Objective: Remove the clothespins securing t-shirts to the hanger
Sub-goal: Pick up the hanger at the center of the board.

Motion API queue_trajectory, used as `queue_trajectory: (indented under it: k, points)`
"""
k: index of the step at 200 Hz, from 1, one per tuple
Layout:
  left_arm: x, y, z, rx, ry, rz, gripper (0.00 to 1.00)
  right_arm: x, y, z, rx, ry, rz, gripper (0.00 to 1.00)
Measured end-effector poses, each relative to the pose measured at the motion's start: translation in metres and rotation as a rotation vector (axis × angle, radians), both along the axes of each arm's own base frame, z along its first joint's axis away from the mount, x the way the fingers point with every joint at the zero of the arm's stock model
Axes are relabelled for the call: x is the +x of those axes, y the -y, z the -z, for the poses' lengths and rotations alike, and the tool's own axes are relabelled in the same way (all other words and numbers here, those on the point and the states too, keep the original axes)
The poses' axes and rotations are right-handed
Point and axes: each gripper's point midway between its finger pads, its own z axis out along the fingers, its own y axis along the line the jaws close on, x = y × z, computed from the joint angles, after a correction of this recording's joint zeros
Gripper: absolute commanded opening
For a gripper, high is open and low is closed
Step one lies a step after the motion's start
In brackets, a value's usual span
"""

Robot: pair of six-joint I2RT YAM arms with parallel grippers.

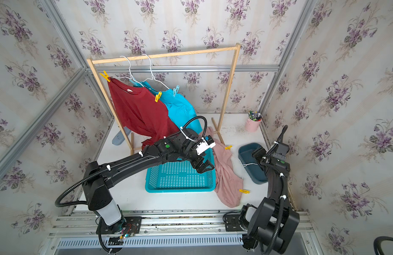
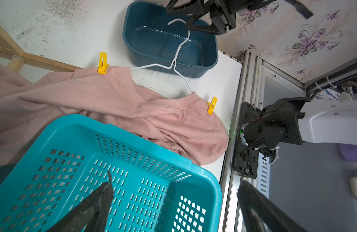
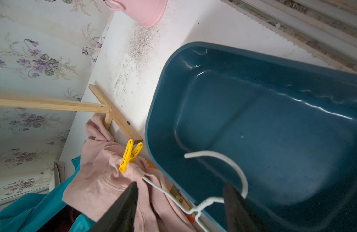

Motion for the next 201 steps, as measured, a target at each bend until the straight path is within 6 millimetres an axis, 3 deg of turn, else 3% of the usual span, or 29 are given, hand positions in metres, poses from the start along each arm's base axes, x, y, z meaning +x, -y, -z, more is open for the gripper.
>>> queue_trajectory:
  k: [88,104,135,148,159,201]
  points:
    - [0.002,0.004,-0.001,-0.023,0.014,0.003,0.99,-0.011,0.012,0.02,-0.07,-0.066,0.039,0.7]
    - [0.002,0.003,0.001,-0.02,0.012,0.002,0.99,-0.01,0.011,0.004,-0.083,-0.02,0.031,0.7]
    - [0.001,0.002,0.003,-0.016,0.009,0.002,0.99,0.006,0.006,-0.055,-0.121,0.143,-0.024,0.72]
    - [0.001,0.002,0.003,-0.016,0.01,0.002,0.99,0.007,0.006,-0.065,-0.132,0.164,-0.026,0.73]
    - [0.001,0.002,0.003,-0.016,0.01,0.003,0.99,0.002,0.009,-0.057,-0.143,0.135,-0.008,0.74]
    - [-0.001,0.0,-0.003,-0.027,0.021,0.005,0.99,-0.035,0.011,0.007,-0.091,-0.056,0.066,0.73]
